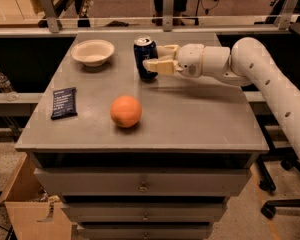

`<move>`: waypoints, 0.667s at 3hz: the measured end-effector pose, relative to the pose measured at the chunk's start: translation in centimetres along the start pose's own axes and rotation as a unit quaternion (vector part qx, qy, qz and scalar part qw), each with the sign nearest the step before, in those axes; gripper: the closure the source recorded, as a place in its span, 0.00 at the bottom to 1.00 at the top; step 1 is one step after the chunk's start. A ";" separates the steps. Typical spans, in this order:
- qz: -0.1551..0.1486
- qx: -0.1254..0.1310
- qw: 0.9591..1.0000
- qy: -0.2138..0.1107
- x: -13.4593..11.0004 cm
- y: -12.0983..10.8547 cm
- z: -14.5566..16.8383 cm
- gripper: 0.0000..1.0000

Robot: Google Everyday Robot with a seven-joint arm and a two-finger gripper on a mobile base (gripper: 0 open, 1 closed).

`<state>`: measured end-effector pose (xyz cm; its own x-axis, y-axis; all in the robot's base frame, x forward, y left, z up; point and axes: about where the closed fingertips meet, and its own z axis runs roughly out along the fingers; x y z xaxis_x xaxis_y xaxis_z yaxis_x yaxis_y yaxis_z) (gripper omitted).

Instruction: Place pepsi can upright

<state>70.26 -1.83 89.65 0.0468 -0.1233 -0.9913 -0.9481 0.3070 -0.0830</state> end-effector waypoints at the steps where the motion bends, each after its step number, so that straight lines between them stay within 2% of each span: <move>1: 0.000 -0.002 1.000 0.000 0.0 0.1 0.3 0.84; 2: 0.000 -0.005 1.000 0.000 -0.1 0.3 0.6 0.60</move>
Offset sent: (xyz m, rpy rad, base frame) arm -0.0004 0.0026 0.0000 -0.0002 0.0004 0.0040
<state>70.17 -1.20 89.63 0.0471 -0.1228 -0.9913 -0.9512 0.2975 -0.0820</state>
